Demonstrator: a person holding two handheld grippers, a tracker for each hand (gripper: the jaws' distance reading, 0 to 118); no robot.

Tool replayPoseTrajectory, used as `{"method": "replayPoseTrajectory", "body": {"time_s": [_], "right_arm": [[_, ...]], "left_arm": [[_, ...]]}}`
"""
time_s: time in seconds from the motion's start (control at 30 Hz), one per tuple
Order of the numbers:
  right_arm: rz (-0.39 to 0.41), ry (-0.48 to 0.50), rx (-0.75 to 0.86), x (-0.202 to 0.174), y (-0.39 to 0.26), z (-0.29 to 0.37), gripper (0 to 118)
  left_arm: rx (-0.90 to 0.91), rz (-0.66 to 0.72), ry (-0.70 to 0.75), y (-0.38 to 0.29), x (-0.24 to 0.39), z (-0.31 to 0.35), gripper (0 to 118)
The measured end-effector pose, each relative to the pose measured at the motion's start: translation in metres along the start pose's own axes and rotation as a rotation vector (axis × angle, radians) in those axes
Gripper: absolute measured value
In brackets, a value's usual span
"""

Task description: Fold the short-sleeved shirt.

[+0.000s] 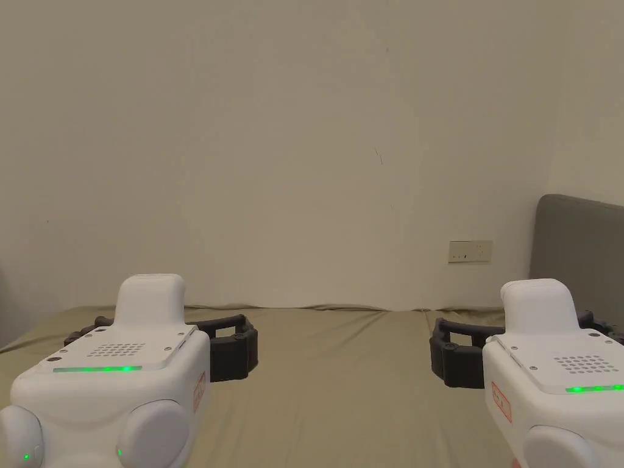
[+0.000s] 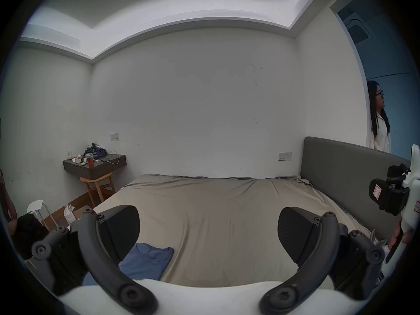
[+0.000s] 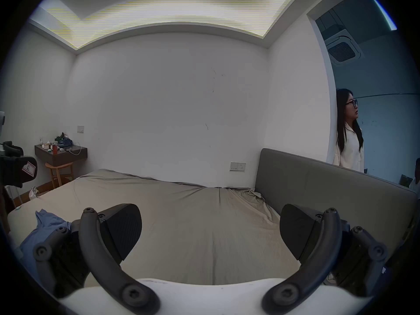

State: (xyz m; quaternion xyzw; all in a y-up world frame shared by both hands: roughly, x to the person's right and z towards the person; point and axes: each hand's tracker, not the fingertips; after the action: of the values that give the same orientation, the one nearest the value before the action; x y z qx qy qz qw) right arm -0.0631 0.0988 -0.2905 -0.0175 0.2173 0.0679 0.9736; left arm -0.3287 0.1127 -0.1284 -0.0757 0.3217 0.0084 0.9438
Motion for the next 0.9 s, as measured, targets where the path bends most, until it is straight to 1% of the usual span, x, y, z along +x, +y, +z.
{"method": "replayPoseTrajectory", "body": {"time_s": [0.9], "right_arm": [[-0.001,-0.005,-0.002,0.0024,-0.0008,0.0,118]], "left_arm": [[0.007,-0.005,-0.013,0.0004,0.0024,0.0003,118]]}}
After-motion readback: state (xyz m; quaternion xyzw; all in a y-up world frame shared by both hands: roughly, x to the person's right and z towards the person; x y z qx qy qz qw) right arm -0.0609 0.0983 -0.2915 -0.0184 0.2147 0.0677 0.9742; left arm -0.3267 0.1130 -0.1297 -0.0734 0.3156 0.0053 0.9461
